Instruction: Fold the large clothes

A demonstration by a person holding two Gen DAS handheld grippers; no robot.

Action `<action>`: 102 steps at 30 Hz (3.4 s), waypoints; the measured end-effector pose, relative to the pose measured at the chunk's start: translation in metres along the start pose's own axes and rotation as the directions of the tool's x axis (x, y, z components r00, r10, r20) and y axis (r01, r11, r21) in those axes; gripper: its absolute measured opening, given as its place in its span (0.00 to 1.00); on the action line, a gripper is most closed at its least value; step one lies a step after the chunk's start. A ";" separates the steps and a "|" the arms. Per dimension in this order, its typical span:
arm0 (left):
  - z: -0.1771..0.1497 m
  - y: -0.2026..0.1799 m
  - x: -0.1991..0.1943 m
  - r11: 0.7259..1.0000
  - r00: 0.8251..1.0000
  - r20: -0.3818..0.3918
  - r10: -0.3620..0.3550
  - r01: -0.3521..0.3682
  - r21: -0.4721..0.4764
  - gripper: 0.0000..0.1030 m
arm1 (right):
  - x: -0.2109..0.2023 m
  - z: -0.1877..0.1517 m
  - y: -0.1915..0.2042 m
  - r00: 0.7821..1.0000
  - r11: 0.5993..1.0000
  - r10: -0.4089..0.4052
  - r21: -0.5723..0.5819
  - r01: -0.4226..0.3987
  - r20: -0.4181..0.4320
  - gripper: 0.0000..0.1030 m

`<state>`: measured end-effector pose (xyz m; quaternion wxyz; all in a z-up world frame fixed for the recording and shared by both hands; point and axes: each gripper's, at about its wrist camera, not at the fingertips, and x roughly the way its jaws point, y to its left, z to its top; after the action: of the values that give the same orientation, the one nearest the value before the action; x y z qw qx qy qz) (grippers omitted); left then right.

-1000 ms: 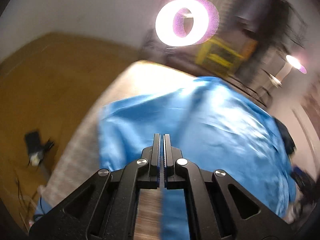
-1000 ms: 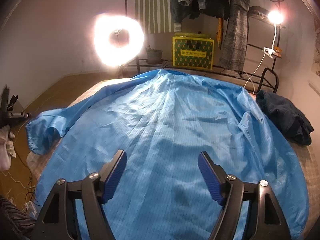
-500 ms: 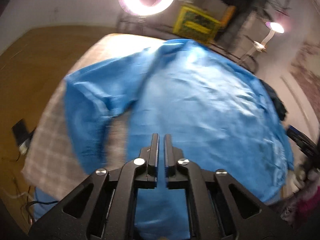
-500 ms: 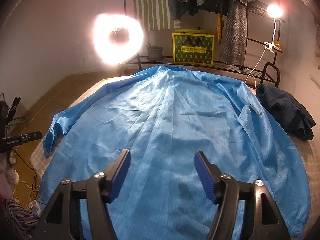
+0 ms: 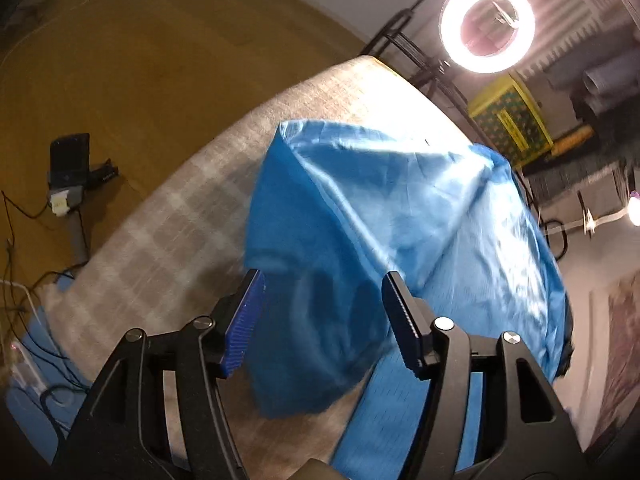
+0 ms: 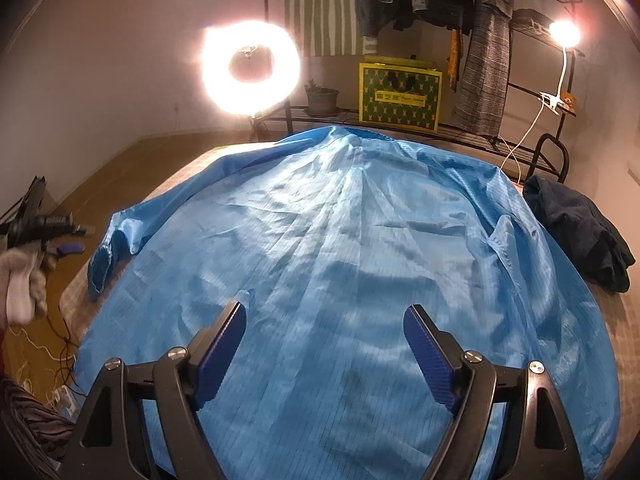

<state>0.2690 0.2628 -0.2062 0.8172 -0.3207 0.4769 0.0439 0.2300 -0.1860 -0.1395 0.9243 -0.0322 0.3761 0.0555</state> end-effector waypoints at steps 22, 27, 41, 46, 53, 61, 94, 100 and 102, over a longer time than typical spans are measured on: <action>0.023 -0.052 0.000 0.995 0.992 0.126 -0.017 0.004 0.103 0.00 | -0.004 -0.010 -0.016 1.000 1.000 -0.024 0.019 0.024 -0.012 0.81; -0.008 -0.088 -0.035 0.969 0.981 0.123 -0.152 0.124 0.212 0.00 | -0.009 -0.010 -0.015 1.000 0.999 -0.029 0.015 0.029 0.000 0.81; -0.189 -0.190 -0.055 0.710 0.945 -0.225 -0.238 0.328 0.623 0.00 | -0.006 -0.014 -0.012 1.000 1.000 -0.009 0.007 0.010 -0.017 0.80; -0.215 -0.197 -0.044 0.667 0.940 -0.287 -0.185 0.335 0.666 0.00 | -0.001 -0.019 -0.008 0.998 0.999 0.034 0.009 -0.034 -0.050 0.80; -0.207 -0.175 -0.062 0.688 0.934 -0.302 -0.190 0.347 0.637 0.00 | 0.008 -0.028 0.001 0.986 0.992 0.124 0.012 -0.123 -0.108 0.80; -0.149 -0.102 -0.061 0.850 0.986 -0.150 -0.074 0.141 0.507 0.00 | 0.032 -0.060 0.025 0.905 0.942 0.336 0.078 -0.327 -0.261 0.63; -0.130 -0.042 -0.014 0.944 0.967 -0.240 -0.084 0.154 0.293 0.45 | 0.063 -0.075 0.107 0.783 0.870 0.473 0.074 -0.488 -0.404 0.47; -0.125 -0.040 -0.003 0.948 0.958 -0.261 -0.121 0.190 0.256 0.18 | 0.063 -0.074 0.092 0.767 0.856 0.511 0.146 -0.496 -0.387 0.58; -0.123 -0.041 0.003 0.952 0.957 -0.270 -0.103 0.174 0.254 0.06 | 0.068 -0.076 0.092 0.754 0.852 0.518 0.161 -0.499 -0.403 0.45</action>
<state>0.1939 0.1603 -0.2311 0.7872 -0.2402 0.5548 -0.1218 0.2138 -0.0974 -0.2427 0.7676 0.0799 0.5672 0.2876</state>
